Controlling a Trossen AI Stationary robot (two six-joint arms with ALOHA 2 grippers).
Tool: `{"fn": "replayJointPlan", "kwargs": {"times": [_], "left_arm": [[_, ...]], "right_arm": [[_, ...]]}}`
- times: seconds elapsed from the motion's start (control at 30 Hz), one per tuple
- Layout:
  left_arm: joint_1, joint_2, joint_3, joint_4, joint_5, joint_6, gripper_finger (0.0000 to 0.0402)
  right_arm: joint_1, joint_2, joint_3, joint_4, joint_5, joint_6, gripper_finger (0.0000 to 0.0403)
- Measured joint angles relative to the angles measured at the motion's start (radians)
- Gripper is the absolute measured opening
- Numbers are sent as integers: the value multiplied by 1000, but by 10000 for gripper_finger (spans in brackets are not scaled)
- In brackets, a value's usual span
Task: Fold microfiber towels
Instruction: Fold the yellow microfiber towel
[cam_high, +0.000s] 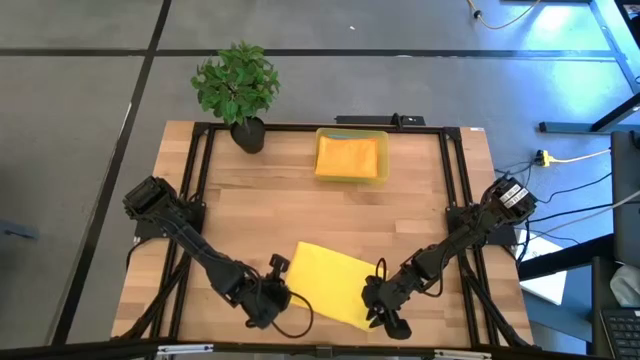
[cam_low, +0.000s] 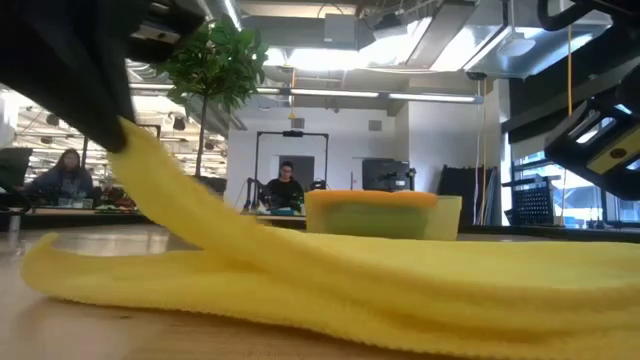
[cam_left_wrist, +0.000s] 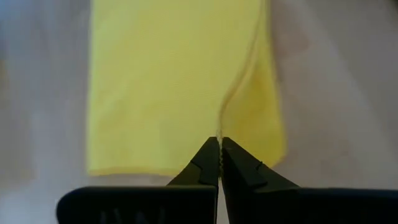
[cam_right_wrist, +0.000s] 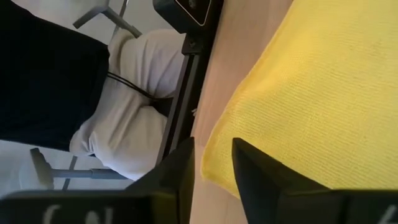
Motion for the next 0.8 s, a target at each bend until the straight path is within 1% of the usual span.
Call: {"fn": "replayJointPlan", "kwargs": {"times": [0.17, 0.23, 0.4, 0.5, 0.57, 0.63, 0.8], "left_arm": [[0, 0, 0, 62, 114, -51, 4], [-1, 0, 0, 65, 131, -70, 13], [-1, 0, 0, 67, 132, -77, 55], [12, 0, 0, 67, 154, -78, 84], [24, 0, 0, 68, 149, -77, 100], [35, 0, -1, 68, 110, -76, 111], [61, -6, -1, 99, 33, -56, 112]], "right_arm": [[0, 0, 0, -5, 0, 0, 111], [0, 0, 0, -5, 0, 0, 109], [0, 0, 0, -5, 0, -1, 108], [-3, 0, 0, -5, 1, -19, 107], [-3, -4, 0, -7, 13, -54, 107], [-3, -22, 0, -8, 49, -108, 107], [-3, -111, 0, -6, 176, -267, 107]]}}
